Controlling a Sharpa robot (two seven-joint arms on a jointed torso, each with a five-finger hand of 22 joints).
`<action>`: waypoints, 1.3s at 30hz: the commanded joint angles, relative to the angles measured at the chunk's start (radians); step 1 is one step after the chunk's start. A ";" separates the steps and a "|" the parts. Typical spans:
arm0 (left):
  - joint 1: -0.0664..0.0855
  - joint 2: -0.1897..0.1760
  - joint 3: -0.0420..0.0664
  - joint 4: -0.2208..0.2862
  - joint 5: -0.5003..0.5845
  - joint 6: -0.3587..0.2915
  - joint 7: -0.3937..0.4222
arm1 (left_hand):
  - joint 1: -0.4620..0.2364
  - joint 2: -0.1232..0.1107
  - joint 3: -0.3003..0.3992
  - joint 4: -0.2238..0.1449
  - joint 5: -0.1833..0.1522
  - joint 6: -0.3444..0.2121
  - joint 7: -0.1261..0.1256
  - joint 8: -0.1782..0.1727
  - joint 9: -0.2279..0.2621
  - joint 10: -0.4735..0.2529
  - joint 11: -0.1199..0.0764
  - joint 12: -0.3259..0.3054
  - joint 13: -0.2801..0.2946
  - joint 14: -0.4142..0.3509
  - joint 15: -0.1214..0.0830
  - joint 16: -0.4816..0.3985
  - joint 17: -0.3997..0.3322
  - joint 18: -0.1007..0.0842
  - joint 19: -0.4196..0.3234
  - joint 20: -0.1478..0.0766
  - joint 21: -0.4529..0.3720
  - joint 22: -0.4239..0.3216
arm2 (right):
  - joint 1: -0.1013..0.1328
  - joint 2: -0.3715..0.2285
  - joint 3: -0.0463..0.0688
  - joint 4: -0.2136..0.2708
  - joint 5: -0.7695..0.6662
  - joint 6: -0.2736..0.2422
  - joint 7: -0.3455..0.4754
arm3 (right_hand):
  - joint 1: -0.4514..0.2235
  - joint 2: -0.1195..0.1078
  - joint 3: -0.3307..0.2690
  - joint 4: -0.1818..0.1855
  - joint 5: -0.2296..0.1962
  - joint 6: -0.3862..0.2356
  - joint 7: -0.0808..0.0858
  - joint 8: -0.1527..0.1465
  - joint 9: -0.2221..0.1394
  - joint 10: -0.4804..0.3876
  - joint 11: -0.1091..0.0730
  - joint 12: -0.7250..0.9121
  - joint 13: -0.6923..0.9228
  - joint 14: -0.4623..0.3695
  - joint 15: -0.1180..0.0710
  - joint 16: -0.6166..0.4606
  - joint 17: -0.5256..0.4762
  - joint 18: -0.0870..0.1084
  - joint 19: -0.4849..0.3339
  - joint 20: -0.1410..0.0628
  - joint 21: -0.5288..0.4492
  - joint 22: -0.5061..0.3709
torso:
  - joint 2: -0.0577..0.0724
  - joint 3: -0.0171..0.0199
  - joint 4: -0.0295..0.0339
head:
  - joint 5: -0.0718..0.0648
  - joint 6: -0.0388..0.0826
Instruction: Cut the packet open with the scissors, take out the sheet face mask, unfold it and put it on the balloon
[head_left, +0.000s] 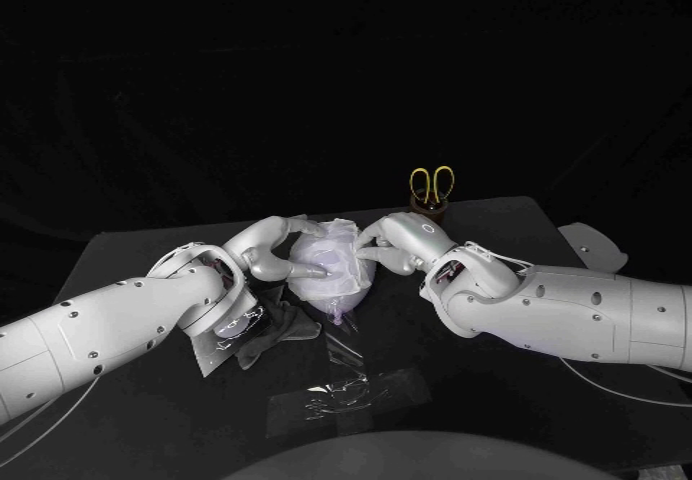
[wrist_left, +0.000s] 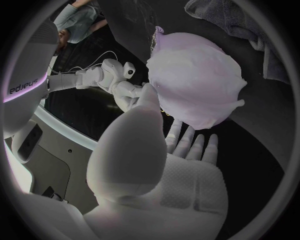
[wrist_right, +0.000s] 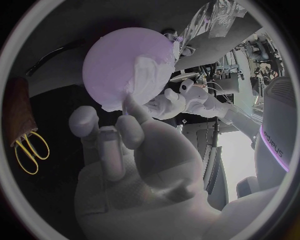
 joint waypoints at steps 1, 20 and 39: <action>-0.002 0.002 -0.002 0.002 0.003 0.031 -0.005 | 0.002 0.012 0.008 -0.002 -0.003 0.005 0.083 0.002 0.002 0.010 0.000 0.002 0.001 0.005 -0.001 0.005 0.001 -0.004 0.008 0.000 0.005 0.002 | -0.002 -0.004 0.000 -0.002 -0.051 0.041 -0.020 | 0.005 0.031 0.024 0.001 0.005 0.004 -0.002 0.014 0.009 0.142 -0.048 0.367 0.512 0.117 -0.021 0.004 0.263 0.004 0.004 -0.007 0.006 0.005 | 0.000 0.0004 -0.0006 | 0.000 -0.002; -0.002 0.002 -0.003 0.001 0.003 0.034 -0.009 | 0.002 0.013 0.009 -0.002 -0.003 0.005 0.083 0.002 0.001 0.009 0.001 0.002 0.001 0.005 0.000 0.005 0.001 -0.003 0.009 0.000 0.005 0.002 | -0.002 -0.050 -0.001 0.001 -0.135 0.103 -0.103 | -0.155 -0.091 0.371 0.008 0.004 -0.035 -0.011 0.095 0.152 0.142 -0.055 0.367 0.512 0.117 -0.027 0.004 0.263 -0.001 0.017 -0.012 0.021 0.051 | 0.000 0.0007 -0.0013 | -0.004 -0.005; -0.002 0.000 -0.003 0.002 0.003 0.033 -0.010 | 0.002 0.012 0.009 -0.002 -0.003 0.005 0.084 0.002 0.001 0.009 0.001 0.002 0.001 0.006 0.000 0.005 0.001 -0.002 0.011 -0.001 0.006 0.003 | 0.000 -0.101 -0.001 0.098 0.246 -0.029 -0.063 | -0.341 -0.312 0.390 0.127 0.010 -0.165 0.034 0.027 0.163 0.142 -0.017 0.367 0.512 0.117 0.003 0.004 0.263 -0.003 0.022 0.009 0.005 0.054 | 0.000 0.0012 -0.0013 | -0.006 0.000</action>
